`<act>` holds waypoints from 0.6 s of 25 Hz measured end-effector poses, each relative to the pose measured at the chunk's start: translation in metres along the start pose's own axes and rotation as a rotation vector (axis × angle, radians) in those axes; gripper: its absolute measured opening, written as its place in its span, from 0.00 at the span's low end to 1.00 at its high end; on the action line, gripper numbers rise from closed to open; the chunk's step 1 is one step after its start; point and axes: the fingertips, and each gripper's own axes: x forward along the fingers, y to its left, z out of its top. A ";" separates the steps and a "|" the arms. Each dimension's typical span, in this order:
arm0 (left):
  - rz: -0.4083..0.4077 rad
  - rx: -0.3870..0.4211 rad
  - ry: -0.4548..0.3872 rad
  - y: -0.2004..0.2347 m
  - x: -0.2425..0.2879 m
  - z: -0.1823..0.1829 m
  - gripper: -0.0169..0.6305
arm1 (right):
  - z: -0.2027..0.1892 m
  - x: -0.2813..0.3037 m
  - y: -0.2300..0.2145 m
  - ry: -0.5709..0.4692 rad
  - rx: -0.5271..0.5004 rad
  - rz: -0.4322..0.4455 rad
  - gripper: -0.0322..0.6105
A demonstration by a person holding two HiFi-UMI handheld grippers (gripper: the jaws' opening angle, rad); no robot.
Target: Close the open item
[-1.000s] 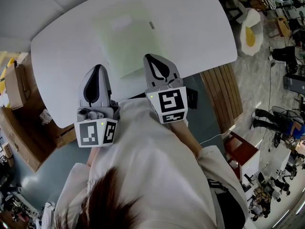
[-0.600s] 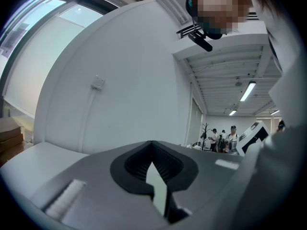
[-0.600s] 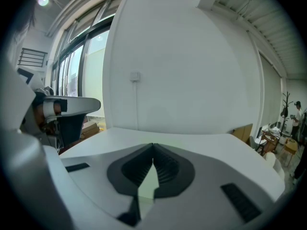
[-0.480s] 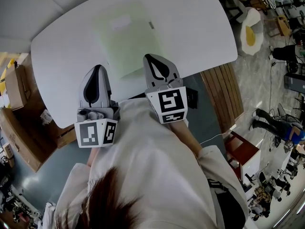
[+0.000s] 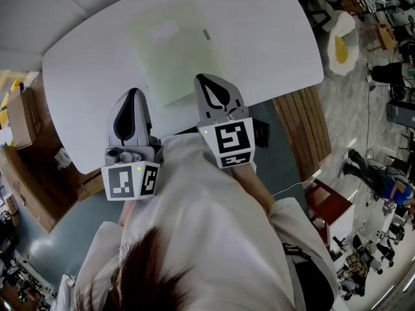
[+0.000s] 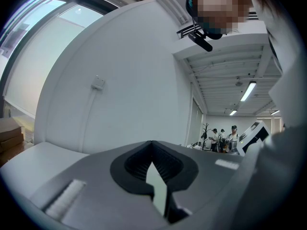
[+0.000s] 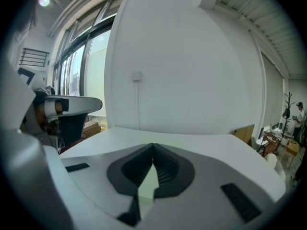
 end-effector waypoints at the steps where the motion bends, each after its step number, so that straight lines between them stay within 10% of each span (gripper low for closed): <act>1: 0.000 0.000 0.000 0.000 0.000 0.000 0.04 | 0.000 0.000 0.000 0.000 0.000 0.002 0.06; 15: 0.002 0.000 0.002 0.000 0.000 -0.002 0.04 | -0.001 0.001 0.001 0.001 -0.002 0.006 0.06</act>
